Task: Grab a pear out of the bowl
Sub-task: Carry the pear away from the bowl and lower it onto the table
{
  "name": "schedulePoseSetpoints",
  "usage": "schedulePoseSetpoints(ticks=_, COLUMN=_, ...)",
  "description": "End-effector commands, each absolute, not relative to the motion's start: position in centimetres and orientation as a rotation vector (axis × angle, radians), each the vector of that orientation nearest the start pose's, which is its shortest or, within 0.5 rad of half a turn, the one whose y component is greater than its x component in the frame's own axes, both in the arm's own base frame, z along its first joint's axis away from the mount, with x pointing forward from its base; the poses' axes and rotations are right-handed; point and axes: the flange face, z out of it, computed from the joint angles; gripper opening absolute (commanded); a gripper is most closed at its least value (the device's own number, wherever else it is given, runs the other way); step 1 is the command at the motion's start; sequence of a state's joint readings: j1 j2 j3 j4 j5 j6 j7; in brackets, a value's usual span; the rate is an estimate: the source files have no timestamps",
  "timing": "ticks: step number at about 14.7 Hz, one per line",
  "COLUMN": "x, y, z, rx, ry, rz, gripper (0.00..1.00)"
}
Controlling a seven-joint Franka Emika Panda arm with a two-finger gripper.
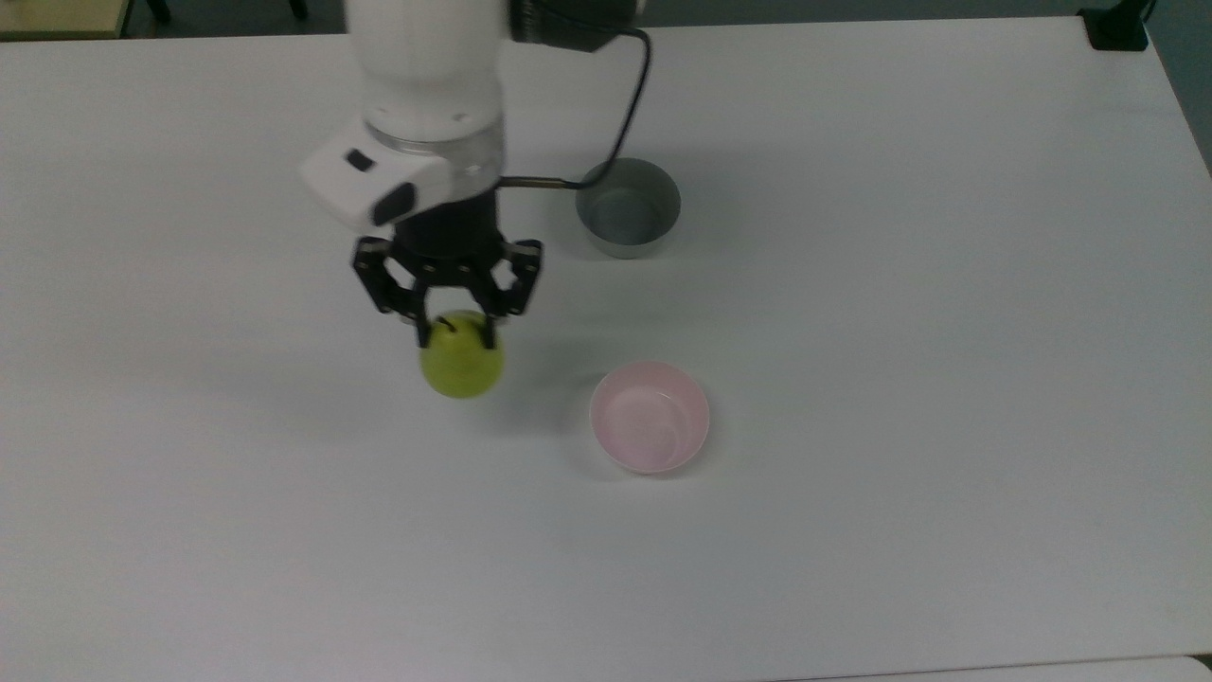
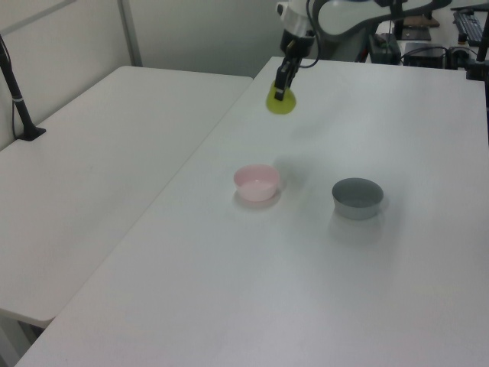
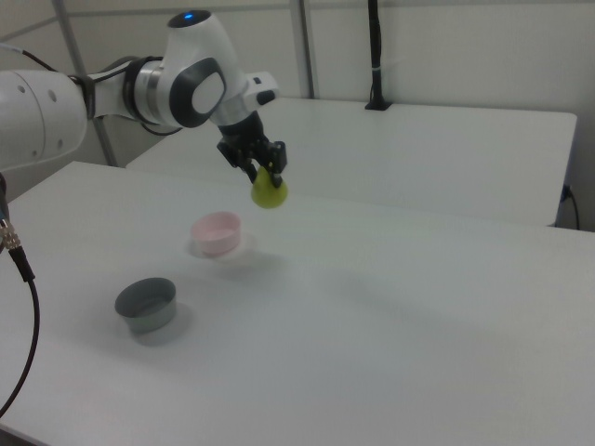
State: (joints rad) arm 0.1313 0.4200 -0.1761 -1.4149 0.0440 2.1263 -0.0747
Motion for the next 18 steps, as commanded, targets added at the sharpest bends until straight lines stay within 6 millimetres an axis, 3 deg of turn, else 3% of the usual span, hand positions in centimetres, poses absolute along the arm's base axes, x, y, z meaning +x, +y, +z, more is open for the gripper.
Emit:
schedulePoseSetpoints(ticks=1, x=68.8, y=-5.0, z=49.6, rx=-3.156, ry=-0.086, rz=-0.339, gripper=0.32)
schedulePoseSetpoints(ticks=6, x=67.2, y=-7.5, z=47.7, rx=-3.160, ry=-0.096, rz=-0.265, gripper=0.32)
schedulePoseSetpoints(ticks=13, x=66.2, y=-8.4, z=45.0, rx=-3.162, ry=-0.104, rz=-0.213, gripper=0.32)
schedulePoseSetpoints(ticks=18, x=66.0, y=-8.5, z=40.9, rx=-3.174, ry=-0.163, rz=-0.273, gripper=0.32)
